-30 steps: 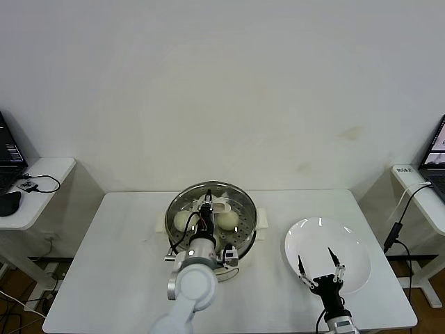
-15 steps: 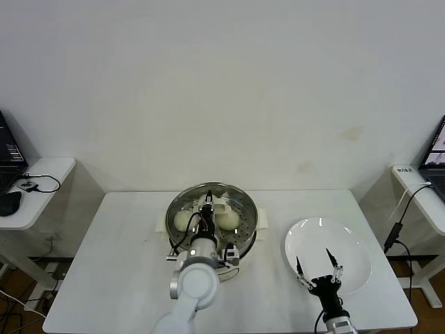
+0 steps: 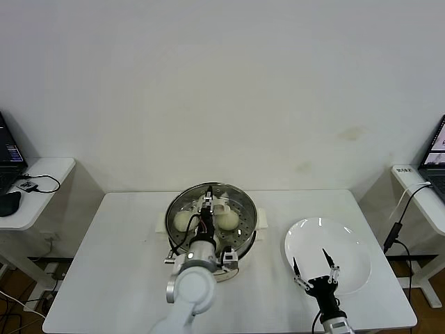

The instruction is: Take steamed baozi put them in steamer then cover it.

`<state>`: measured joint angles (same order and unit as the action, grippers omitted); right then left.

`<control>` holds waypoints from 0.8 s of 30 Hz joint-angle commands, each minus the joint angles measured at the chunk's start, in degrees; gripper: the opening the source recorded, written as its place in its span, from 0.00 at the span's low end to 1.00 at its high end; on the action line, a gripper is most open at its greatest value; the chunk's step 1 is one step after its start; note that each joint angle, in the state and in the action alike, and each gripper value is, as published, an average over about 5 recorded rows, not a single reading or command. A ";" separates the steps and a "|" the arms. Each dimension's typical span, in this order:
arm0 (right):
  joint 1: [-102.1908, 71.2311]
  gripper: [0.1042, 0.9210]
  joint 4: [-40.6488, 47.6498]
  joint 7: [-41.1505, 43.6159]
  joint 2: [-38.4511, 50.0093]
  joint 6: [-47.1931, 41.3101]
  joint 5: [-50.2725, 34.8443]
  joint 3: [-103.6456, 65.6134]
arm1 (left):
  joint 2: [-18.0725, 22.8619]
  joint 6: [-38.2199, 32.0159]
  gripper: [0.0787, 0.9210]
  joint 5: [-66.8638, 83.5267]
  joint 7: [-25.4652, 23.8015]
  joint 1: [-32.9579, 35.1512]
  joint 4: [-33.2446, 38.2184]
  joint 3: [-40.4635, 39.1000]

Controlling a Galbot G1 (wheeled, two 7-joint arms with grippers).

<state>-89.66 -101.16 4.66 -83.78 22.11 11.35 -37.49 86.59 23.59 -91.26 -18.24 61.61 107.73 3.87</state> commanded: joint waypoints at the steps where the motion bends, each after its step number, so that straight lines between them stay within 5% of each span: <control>1: -0.06 0.88 0.01 0.01 0.00 0.08 0.06 0.06 | -3.86 -0.39 0.57 4.05 2.02 6.07 8.93 0.23; 8: 0.03 0.88 0.07 0.02 -0.08 0.06 0.10 0.21 | -8.79 -3.25 0.81 13.16 10.33 14.38 19.42 1.44; 13: -0.14 0.88 -0.08 0.06 -0.08 0.01 0.15 0.54 | -10.49 -7.67 0.88 25.63 17.19 22.74 26.61 6.61; 20: -0.41 0.88 0.15 0.17 0.59 -0.12 -0.67 0.77 | -14.07 -27.41 0.88 81.18 26.08 34.67 24.11 27.50; 24: -1.22 0.88 -0.21 0.24 1.15 -0.27 -1.00 1.07 | -12.56 -27.31 0.88 101.28 30.55 37.68 21.27 34.42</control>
<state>-90.25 -100.98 4.84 -83.07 21.98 10.85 -36.69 76.05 10.30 -56.98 -1.30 84.38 128.00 16.86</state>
